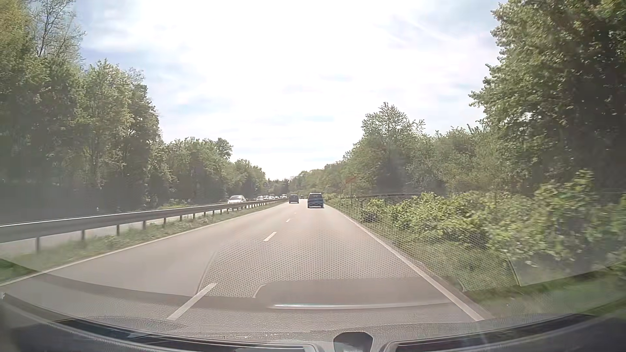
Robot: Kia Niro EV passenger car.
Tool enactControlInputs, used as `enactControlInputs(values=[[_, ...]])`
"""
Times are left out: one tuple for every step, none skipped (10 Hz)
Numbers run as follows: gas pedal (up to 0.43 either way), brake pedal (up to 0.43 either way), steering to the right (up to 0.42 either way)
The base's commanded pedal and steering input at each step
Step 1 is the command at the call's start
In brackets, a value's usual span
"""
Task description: Follow the waypoints while adhering to traffic rules and regulations
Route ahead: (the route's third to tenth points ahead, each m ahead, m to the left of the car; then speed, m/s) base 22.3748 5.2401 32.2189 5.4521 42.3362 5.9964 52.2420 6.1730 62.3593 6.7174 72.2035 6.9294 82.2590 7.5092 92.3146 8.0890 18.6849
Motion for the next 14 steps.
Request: enactControlInputs(values=[[0.13,0.0,-0.004],[0.13,0.0,-0.004],[0.13,0.0,-0.004],[0.13,0.0,-0.004],[0.13,0.0,-0.004],[0.13,0.0,-0.004],[0.138,0.0,-0.004],[0.138,0.0,-0.005],[0.138,0.0,-0.006],[0.15,0.0,-0.006],[0.15,0.0,-0.006],[0.15,0.0,-0.006],[0.15,0.0,-0.006],[0.15,0.0,-0.006]])
